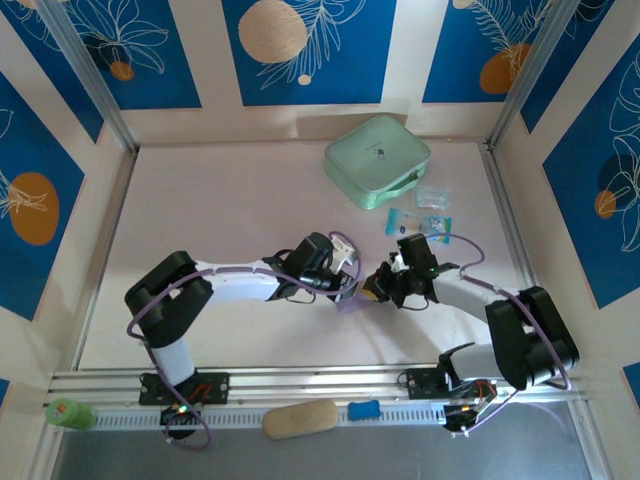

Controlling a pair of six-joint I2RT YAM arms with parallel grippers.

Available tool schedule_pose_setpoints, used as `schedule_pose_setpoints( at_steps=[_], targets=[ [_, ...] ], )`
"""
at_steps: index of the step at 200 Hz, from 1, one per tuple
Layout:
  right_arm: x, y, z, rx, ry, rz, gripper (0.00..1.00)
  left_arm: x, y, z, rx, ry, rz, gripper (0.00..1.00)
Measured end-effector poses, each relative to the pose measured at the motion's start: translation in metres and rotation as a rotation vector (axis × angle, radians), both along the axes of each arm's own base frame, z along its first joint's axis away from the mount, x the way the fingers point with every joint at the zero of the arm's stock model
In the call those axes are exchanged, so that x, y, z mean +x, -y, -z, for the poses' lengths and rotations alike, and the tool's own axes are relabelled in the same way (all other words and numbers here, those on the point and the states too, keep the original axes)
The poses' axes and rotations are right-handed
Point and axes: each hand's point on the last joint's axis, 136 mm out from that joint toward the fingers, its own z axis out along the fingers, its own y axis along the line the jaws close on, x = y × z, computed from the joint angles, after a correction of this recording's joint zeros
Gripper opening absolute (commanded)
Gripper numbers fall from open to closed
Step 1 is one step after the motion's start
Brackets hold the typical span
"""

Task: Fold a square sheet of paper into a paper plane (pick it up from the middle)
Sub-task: Fold the triangle a second time at the center of the table.

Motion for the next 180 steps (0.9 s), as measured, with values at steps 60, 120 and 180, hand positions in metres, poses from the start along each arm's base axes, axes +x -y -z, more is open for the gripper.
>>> schedule_pose_setpoints(
  at_steps=[60,120,180],
  targets=[
    [-0.006,0.004,0.023,-0.052,-0.076,-0.01,0.0,0.002,-0.002,0.001,0.003,-0.001,-0.006,0.0],
    [-0.004,0.005,0.023,-0.069,-0.059,-0.045,0.0,0.012,-0.013,0.016,0.053,-0.021,-0.045,0.0],
    [-0.004,0.007,0.023,-0.075,-0.057,-0.055,0.0,0.025,-0.027,0.034,0.122,-0.001,-0.089,0.0]
  ],
)
